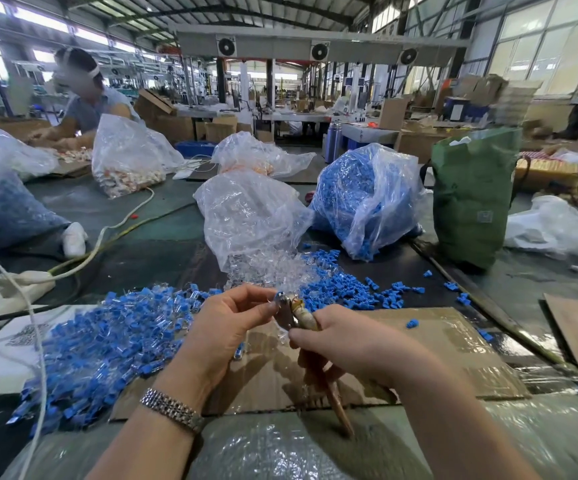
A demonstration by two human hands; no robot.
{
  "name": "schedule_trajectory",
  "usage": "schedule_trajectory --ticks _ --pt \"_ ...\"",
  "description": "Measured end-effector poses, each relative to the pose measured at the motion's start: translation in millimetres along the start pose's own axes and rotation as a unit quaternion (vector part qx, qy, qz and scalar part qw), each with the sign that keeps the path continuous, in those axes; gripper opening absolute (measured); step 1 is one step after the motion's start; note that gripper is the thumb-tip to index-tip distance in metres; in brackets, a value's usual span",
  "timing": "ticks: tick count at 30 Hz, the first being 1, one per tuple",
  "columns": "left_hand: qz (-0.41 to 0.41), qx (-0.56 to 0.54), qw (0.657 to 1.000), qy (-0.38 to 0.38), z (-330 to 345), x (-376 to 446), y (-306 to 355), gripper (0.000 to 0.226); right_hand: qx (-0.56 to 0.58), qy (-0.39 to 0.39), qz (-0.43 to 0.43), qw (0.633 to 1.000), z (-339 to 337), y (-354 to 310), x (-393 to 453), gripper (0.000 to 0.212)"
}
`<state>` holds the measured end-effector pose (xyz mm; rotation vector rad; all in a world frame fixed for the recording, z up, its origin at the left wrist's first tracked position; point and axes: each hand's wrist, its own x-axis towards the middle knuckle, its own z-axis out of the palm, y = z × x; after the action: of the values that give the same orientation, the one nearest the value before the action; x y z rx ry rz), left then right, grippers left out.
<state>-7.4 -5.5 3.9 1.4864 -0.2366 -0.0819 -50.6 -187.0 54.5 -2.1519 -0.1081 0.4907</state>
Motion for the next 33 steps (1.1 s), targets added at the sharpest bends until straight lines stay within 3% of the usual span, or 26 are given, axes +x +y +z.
schedule_trajectory --ticks 4,9,12,13,15,17,19,21,23,25,27,29,33 --pt "-0.002 0.033 0.999 0.016 3 -2 2 0.026 -0.02 0.059 0.013 0.998 15 6 7 0.04" --pt "0.008 0.052 0.998 0.022 4 -3 3 0.025 -0.002 0.059 0.014 0.998 14 5 4 0.048" --pt "0.047 0.138 0.985 0.098 -1 1 -2 0.011 0.02 0.066 0.033 0.997 -2 7 1 0.05" --pt "0.06 0.21 0.964 0.153 -5 3 -5 0.01 0.007 0.088 0.041 0.995 -10 10 2 0.047" --pt "0.058 0.384 0.888 0.247 -12 5 -9 0.014 -0.093 0.158 0.074 0.98 -25 19 6 0.039" --pt "0.067 0.485 0.831 0.266 -10 4 -11 0.022 -0.207 0.219 0.117 0.946 -33 31 11 0.034" --pt "0.117 0.473 0.851 0.195 -2 1 -9 0.017 -0.27 0.239 0.147 0.921 -32 45 15 0.032" --pt "0.125 0.464 0.874 0.073 7 -2 -9 0.005 -0.309 0.241 0.167 0.905 -28 52 18 0.029" --pt "0.107 0.508 0.854 -0.012 13 -3 -12 0.015 -0.345 0.247 0.188 0.886 -24 56 22 0.043" --pt "0.102 0.549 0.829 -0.032 15 -3 -14 0.024 -0.368 0.286 0.168 0.869 -21 54 26 0.054" --pt "0.105 0.569 0.815 -0.03 16 -2 -15 0.027 -0.362 0.311 0.073 0.876 -18 45 30 0.044" --pt "0.102 0.568 0.816 -0.035 16 -2 -14 0.026 -0.338 0.266 -0.013 0.903 -11 34 35 0.028" --pt "0.088 0.535 0.839 -0.032 13 -3 -11 0.02 -0.351 0.199 -0.03 0.915 5 22 49 0.016"
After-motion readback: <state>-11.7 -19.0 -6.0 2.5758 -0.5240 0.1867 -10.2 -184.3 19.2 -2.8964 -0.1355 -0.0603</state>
